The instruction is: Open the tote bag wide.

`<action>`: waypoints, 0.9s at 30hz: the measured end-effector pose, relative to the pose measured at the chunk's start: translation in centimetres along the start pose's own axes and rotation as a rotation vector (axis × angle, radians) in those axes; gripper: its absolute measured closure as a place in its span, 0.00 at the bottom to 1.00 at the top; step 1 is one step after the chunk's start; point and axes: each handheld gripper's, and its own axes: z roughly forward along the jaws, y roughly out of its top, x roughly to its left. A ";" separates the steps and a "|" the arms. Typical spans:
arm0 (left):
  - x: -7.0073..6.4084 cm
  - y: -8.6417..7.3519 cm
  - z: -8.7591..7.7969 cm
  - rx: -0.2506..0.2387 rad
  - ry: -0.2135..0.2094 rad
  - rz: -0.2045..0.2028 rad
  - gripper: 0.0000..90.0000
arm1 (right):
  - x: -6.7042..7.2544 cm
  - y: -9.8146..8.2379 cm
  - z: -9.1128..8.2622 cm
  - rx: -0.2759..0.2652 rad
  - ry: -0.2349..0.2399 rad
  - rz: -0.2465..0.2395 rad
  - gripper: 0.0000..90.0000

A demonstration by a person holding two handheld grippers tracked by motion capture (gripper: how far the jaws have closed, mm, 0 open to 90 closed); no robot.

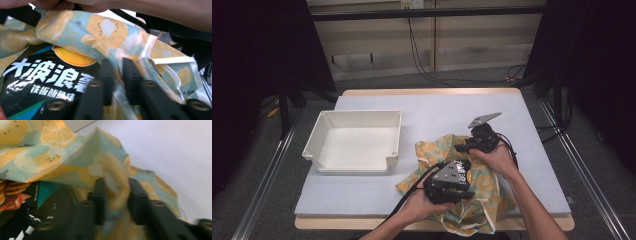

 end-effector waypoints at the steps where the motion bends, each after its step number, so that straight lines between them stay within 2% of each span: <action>1: -0.1 0.0 -0.1 -0.020 0.008 0.010 0.95 | -0.3 0.1 -0.1 -0.007 -0.007 0.007 0.96; 2: -0.5 0.2 -0.4 -0.029 0.016 0.031 0.99 | -1.0 0.2 -0.4 -0.048 0.001 0.038 1.00; 3: -0.5 0.2 -0.4 -0.029 0.016 0.031 0.99 | -1.0 0.2 -0.4 -0.048 0.001 0.038 1.00; 4: -1.0 0.5 -0.6 -0.051 0.017 0.040 0.99 | -1.3 0.3 -0.6 -0.059 -0.001 0.052 1.00; 5: -1.8 1.1 -1.0 -0.065 0.015 0.079 0.99 | -2.0 0.6 -0.9 -0.088 0.006 0.076 1.00; 6: -1.8 1.1 -1.0 -0.065 0.015 0.079 0.99 | -2.0 0.6 -0.9 -0.088 0.006 0.076 1.00; 7: -2.7 1.7 -1.1 -0.078 0.018 0.109 1.00 | -2.9 1.0 -1.0 -0.110 0.016 0.103 1.00; 9: -3.0 1.9 -1.1 -0.090 0.012 0.121 1.00 | -3.1 1.2 -1.0 -0.117 0.023 0.111 1.00; 12: -3.9 2.2 -0.9 -0.101 0.029 0.142 1.00 | -3.4 2.0 -0.6 -0.120 0.019 0.108 1.00; 14: -3.8 2.1 -0.9 -0.102 0.029 0.132 1.00 | -3.6 2.5 -0.3 -0.122 -0.010 0.099 1.00; 16: -3.9 1.9 -0.2 -0.093 0.012 0.132 1.00 | -4.2 3.1 -0.1 -0.136 -0.043 0.121 1.00; 18: -4.0 1.7 0.4 -0.082 0.010 0.127 1.00 | -4.5 3.4 0.1 -0.139 -0.056 0.124 1.00; 20: -4.1 1.5 0.8 -0.065 0.011 0.130 1.00 | -4.7 3.5 0.3 -0.142 -0.065 0.127 1.00; 22: -4.3 0.7 1.5 -0.053 -0.003 0.114 1.00 | -5.4 3.2 0.8 -0.145 -0.102 0.149 1.00; 23: -4.3 0.7 1.5 -0.053 -0.003 0.114 1.00 | -5.4 3.2 0.8 -0.145 -0.102 0.149 1.00; 24: -4.3 0.0 1.4 -0.032 -0.002 0.120 1.00 | -5.6 2.6 1.3 -0.133 -0.092 0.158 1.00; 27: -3.8 -0.6 0.7 -0.051 -0.013 0.110 1.00 | -5.5 1.9 1.7 -0.126 -0.091 0.154 1.00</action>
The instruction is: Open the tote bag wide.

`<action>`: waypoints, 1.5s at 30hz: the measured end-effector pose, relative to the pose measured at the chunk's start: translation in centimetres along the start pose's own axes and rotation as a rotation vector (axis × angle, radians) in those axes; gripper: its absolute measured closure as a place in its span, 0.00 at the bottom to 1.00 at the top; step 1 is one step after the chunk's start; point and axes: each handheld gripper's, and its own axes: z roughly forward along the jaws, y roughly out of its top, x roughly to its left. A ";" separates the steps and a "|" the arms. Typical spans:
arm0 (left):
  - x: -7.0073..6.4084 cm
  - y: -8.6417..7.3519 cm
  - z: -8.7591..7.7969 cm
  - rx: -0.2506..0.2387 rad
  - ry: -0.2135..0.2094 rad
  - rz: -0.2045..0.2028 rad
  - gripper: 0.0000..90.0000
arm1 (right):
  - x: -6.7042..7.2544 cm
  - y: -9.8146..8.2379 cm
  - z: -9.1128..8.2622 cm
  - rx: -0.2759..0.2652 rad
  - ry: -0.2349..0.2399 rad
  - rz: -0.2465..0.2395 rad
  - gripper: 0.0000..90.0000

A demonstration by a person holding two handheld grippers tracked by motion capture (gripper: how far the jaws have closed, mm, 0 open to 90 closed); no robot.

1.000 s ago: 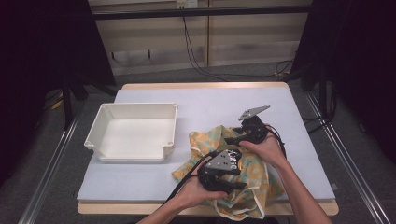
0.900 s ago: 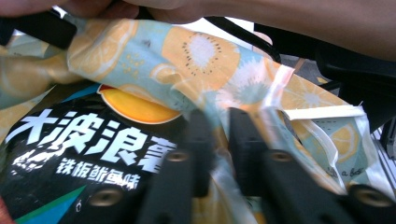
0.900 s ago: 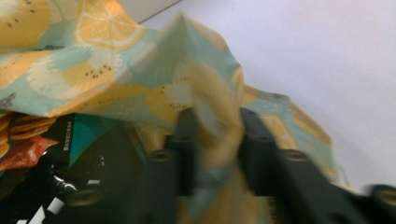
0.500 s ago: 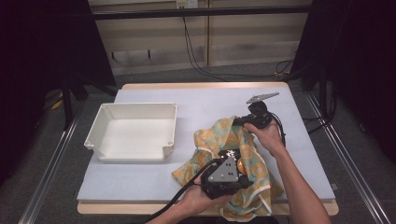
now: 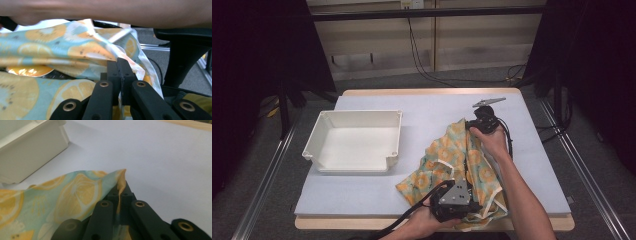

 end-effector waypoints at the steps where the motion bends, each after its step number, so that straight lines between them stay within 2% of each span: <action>1: 0.1 -0.1 -0.4 -0.008 0.010 0.006 0.99 | 0.1 -0.2 0.0 0.000 0.022 0.007 0.98; 2: 0.2 -0.2 -0.8 -0.015 0.022 0.004 0.98 | 0.3 -0.4 -0.1 0.002 0.039 0.006 0.91; 3: 0.3 -0.3 -1.2 -0.030 0.025 -0.001 0.96 | 0.5 -0.5 -0.3 -0.004 0.033 -0.002 0.84; 4: 0.3 -0.3 -1.2 -0.030 0.025 -0.001 0.95 | 0.5 -0.5 -0.3 -0.004 0.033 -0.002 0.84; 6: 0.6 -0.3 -2.2 -0.057 0.031 -0.026 0.93 | 1.1 -0.4 -1.1 -0.016 0.047 -0.012 0.76; 8: 0.9 -0.3 -3.1 -0.085 0.038 -0.047 0.87 | 1.5 -0.2 -2.1 -0.036 0.040 -0.016 0.62; 9: 1.0 -0.3 -3.7 -0.086 0.058 -0.047 0.84 | 1.6 -0.1 -2.6 -0.047 0.047 -0.013 0.59; 10: 1.2 -0.3 -4.1 -0.108 0.061 -0.052 0.81 | 1.9 -0.1 -3.2 -0.056 0.042 -0.019 0.54; 11: 1.3 -0.2 -4.6 -0.118 0.065 -0.064 0.73 | 2.3 -0.1 -4.4 -0.067 0.034 -0.026 0.47; 12: 1.4 -0.2 -4.9 -0.125 0.071 -0.072 0.73 | 2.3 -0.1 -4.4 -0.067 0.034 -0.026 0.47; 13: 1.6 -0.2 -5.5 -0.130 0.081 -0.071 0.68 | 2.6 -0.1 -5.5 -0.075 0.030 -0.030 0.43; 15: 1.8 -0.2 -6.3 -0.146 0.095 -0.075 0.66 | 2.7 -0.2 -5.9 -0.079 0.031 -0.032 0.41; 18: 2.2 0.0 -7.7 -0.160 0.126 -0.085 0.63 | 3.3 -0.5 -8.0 -0.094 0.018 -0.027 0.37; 19: 2.6 0.1 -8.2 -0.181 0.133 -0.088 0.63 | 3.5 -0.6 -8.4 -0.098 0.019 -0.034 0.36; 20: 3.0 0.3 -8.9 -0.196 0.136 -0.083 0.65 | 4.3 -0.9 -9.6 -0.098 0.011 -0.051 0.34; 22: 3.2 0.4 -9.3 -0.199 0.152 -0.090 0.65 | 4.6 -1.0 -10.0 -0.101 0.013 -0.059 0.34; 23: 3.6 0.4 -9.7 -0.213 0.161 -0.094 0.66 | 5.0 -1.3 -10.5 -0.103 0.017 -0.068 0.34; 26: 4.7 0.5 -10.2 -0.215 0.185 -0.106 0.71 | 6.5 -2.1 -12.0 -0.117 0.030 -0.075 0.34; 27: 5.5 0.3 -10.3 -0.220 0.219 -0.139 0.72 | 7.7 -2.8 -12.7 -0.120 0.034 -0.089 0.35; 28: 5.5 0.3 -10.3 -0.220 0.219 -0.139 0.70 | 7.7 -2.8 -12.7 -0.120 0.034 -0.089 0.35; 30: 6.5 0.2 -10.1 -0.226 0.244 -0.168 0.67 | 8.8 -3.3 -13.1 -0.106 0.033 -0.105 0.35; 32: 7.1 0.0 -9.6 -0.197 0.260 -0.176 0.63 | 9.8 -3.9 -13.1 -0.100 0.030 -0.112 0.35; 33: 7.5 -0.3 -8.8 -0.172 0.256 -0.183 0.60 | 10.5 -4.7 -12.7 -0.059 0.006 -0.120 0.34; 34: 7.5 -0.3 -8.8 -0.172 0.256 -0.183 0.57 | 10.5 -4.7 -12.7 -0.059 0.006 -0.120 0.34; 35: 7.6 -0.5 -8.4 -0.149 0.249 -0.195 0.57 | 10.7 -5.1 -12.5 -0.048 -0.006 -0.123 0.34; 36: 7.5 -0.6 -8.0 -0.124 0.255 -0.194 0.54 | 10.8 -5.7 -12.1 -0.035 -0.010 -0.122 0.34; 37: 7.3 -0.8 -7.4 -0.086 0.281 -0.182 0.51 | 10.6 -6.8 -11.6 -0.013 -0.035 -0.114 0.33; 38: 7.3 -1.0 -7.2 -0.066 0.269 -0.179 0.51 | 10.6 -6.8 -11.6 -0.013 -0.035 -0.114 0.33; 41: 7.3 -2.0 -7.0 -0.022 0.294 -0.183 0.50 | 10.2 -7.9 -11.1 0.010 -0.034 -0.101 0.36; 43: 7.6 -2.8 -7.5 -0.016 0.287 -0.200 0.55 | 10.1 -8.5 -10.9 0.023 -0.066 -0.107 0.43; 44: 7.6 -3.1 -7.8 -0.006 0.285 -0.198 0.65 | 9.9 -8.8 -10.9 0.024 -0.061 -0.102 0.50; 45: 7.5 -3.6 -8.2 0.007 0.280 -0.194 0.81 | 9.6 -9.1 -11.0 0.018 -0.061 -0.085 0.67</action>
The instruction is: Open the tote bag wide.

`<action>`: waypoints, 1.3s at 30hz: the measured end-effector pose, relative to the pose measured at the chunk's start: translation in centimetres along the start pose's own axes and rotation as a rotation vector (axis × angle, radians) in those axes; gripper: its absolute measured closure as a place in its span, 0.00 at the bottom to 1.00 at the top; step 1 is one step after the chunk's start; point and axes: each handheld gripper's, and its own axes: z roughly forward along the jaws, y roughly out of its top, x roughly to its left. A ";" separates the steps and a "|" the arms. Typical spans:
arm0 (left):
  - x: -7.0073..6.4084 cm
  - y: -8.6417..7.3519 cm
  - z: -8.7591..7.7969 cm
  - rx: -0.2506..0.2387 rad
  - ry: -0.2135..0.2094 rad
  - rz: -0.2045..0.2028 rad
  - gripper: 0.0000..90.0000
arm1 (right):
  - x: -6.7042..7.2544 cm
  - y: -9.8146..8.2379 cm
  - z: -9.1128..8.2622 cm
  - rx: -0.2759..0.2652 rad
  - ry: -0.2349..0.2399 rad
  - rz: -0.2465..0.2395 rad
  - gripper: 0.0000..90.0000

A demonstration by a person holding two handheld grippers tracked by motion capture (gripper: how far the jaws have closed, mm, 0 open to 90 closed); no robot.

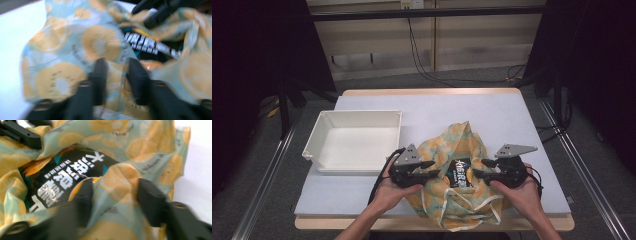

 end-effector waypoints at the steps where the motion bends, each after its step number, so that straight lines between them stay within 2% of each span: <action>1: 0.1 -0.2 -0.3 -0.002 0.001 0.000 0.87 | -0.2 -0.2 -0.2 -0.010 0.007 0.005 0.79; 2: 0.1 -0.2 -0.3 -0.002 0.001 0.000 0.94 | -0.2 -0.2 -0.2 -0.010 0.007 0.005 0.79; 3: 0.3 -0.5 -0.9 0.002 0.001 -0.001 0.94 | -0.4 -0.4 -0.4 -0.025 0.002 0.004 0.89; 4: 0.5 -0.6 -1.3 -0.009 0.004 -0.013 0.98 | -0.7 -0.6 -0.9 -0.046 0.004 0.018 0.98; 6: 1.2 -1.0 -3.0 -0.055 0.005 -0.053 0.99 | -1.5 -1.1 -2.3 -0.108 0.004 0.050 1.00; 8: 1.4 -1.1 -3.6 -0.073 0.013 -0.060 0.99 | -1.8 -1.2 -2.7 -0.124 -0.001 0.061 1.00; 9: 1.6 -1.2 -4.4 -0.095 0.015 -0.071 1.00 | -2.5 -1.7 -3.8 -0.161 -0.002 0.083 1.00; 10: 1.9 -1.4 -5.5 -0.124 0.021 -0.081 1.00 | -2.7 -1.9 -4.2 -0.178 -0.003 0.096 1.00; 12: 1.9 -1.5 -6.1 -0.142 0.021 -0.089 1.00 | -3.4 -2.3 -5.1 -0.211 -0.013 0.109 1.00; 14: 1.8 -1.7 -7.1 -0.177 -0.004 -0.092 1.00 | -3.8 -2.7 -5.8 -0.247 0.007 0.129 1.00; 16: 1.0 -1.8 -7.4 -0.180 -0.002 -0.068 1.00 | -3.8 -2.8 -5.9 -0.247 -0.005 0.129 1.00; 17: 0.8 -1.8 -7.5 -0.187 -0.005 -0.065 1.00 | -3.6 -2.9 -5.9 -0.246 -0.030 0.126 1.00; 18: 0.6 -2.1 -7.7 -0.195 -0.026 -0.069 1.00 | -3.7 -3.2 -5.8 -0.245 -0.025 0.132 1.00; 19: 0.6 -2.1 -7.7 -0.195 -0.026 -0.069 1.00 | -3.7 -3.2 -5.8 -0.245 -0.025 0.132 1.00; 20: 0.5 -2.8 -7.7 -0.187 -0.042 -0.097 1.00 | -3.6 -3.8 -5.6 -0.252 0.004 0.138 1.00; 21: 0.5 -2.8 -7.7 -0.187 -0.042 -0.097 1.00 | -3.6 -3.8 -5.6 -0.252 0.004 0.138 1.00; 24: 0.3 -4.2 -7.6 -0.159 -0.070 -0.113 0.99 | -2.9 -5.1 -5.2 -0.220 0.053 0.120 1.00; 27: 0.1 -5.5 -7.4 -0.139 -0.066 -0.146 0.94 | -2.5 -5.6 -5.0 -0.199 0.054 0.110 0.94; 29: 0.1 -5.7 -7.5 -0.131 -0.060 -0.145 0.83 | -2.4 -5.8 -5.1 -0.191 0.045 0.110 0.86; 30: 0.1 -5.7 -7.7 -0.144 -0.048 -0.153 0.83 | -2.4 -5.8 -5.1 -0.191 0.045 0.110 0.86; 31: 0.1 -5.6 -7.8 -0.151 -0.047 -0.151 0.76 | -2.3 -5.9 -5.3 -0.183 0.042 0.112 0.81; 32: 0.1 -5.3 -8.0 -0.171 -0.053 -0.152 0.72 | -2.2 -5.8 -5.6 -0.196 0.037 0.105 0.77; 33: 0.0 -4.9 -8.2 -0.181 -0.036 -0.146 0.68 | -2.1 -5.7 -5.8 -0.202 0.041 0.104 0.72; 35: -0.5 -3.3 -8.4 -0.232 -0.025 -0.122 0.66 | -2.0 -5.0 -6.3 -0.225 0.044 0.099 0.69; 37: -0.6 -2.8 -8.4 -0.237 -0.027 -0.107 0.63 | -2.0 -4.7 -6.5 -0.231 0.047 0.091 0.67; 39: -1.1 -1.5 -8.1 -0.255 -0.047 -0.093 0.62 | -1.9 -3.8 -6.8 -0.248 0.047 0.079 0.65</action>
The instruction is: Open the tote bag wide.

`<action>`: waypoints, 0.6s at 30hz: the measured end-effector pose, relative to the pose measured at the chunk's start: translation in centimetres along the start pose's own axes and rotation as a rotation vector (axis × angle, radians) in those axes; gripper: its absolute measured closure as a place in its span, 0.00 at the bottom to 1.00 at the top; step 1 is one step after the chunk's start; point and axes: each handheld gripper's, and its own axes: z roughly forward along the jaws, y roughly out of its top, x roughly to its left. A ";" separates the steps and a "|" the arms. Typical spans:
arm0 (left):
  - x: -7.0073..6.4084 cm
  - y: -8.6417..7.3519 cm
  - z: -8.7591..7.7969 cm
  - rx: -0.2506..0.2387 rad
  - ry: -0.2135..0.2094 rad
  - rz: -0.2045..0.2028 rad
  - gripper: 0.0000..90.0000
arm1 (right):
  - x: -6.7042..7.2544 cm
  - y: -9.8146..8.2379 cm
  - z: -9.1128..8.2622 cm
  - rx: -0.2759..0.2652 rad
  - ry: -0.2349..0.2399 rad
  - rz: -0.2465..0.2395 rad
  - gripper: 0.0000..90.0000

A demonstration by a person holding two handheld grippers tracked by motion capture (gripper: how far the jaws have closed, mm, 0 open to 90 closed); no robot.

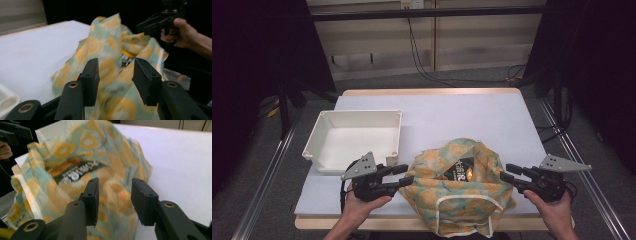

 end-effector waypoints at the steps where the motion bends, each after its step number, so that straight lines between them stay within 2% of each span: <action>1: -0.2 0.4 0.4 0.004 -0.006 0.016 0.61 | 0.1 0.4 0.0 -0.007 0.004 -0.004 0.65; 2: -0.4 0.7 0.9 0.001 -0.017 0.022 0.61 | 0.2 1.1 0.3 -0.003 0.018 -0.014 0.68; 3: -0.9 1.2 2.2 0.012 -0.051 0.029 0.61 | 0.3 1.5 0.7 -0.001 0.020 -0.028 0.69; 4: -0.9 1.2 2.2 0.012 -0.051 0.029 0.60 | 0.3 1.5 0.7 -0.001 0.020 -0.028 0.69; 9: -2.6 1.5 6.7 0.093 -0.106 0.084 0.55 | 0.4 3.1 3.6 0.041 0.062 -0.059 0.66; 12: -3.2 1.6 9.2 0.138 -0.136 0.081 0.49 | 0.3 3.9 5.3 0.065 0.063 -0.074 0.61; 13: -3.4 1.6 9.9 0.150 -0.147 0.094 0.48 | 0.2 4.3 6.2 0.085 0.056 -0.089 0.59; 14: -3.5 1.6 10.4 0.160 -0.157 0.097 0.48 | 0.2 4.3 6.2 0.085 0.056 -0.089 0.59; 15: -3.8 1.5 11.1 0.195 -0.159 0.114 0.48 | 0.1 4.4 6.5 0.088 0.052 -0.095 0.58; 17: -4.1 1.2 12.1 0.250 -0.181 0.115 0.48 | -0.2 4.7 7.3 0.100 0.043 -0.104 0.56; 18: -4.3 1.0 12.3 0.261 -0.181 0.120 0.51 | -0.4 4.8 7.7 0.110 0.041 -0.103 0.54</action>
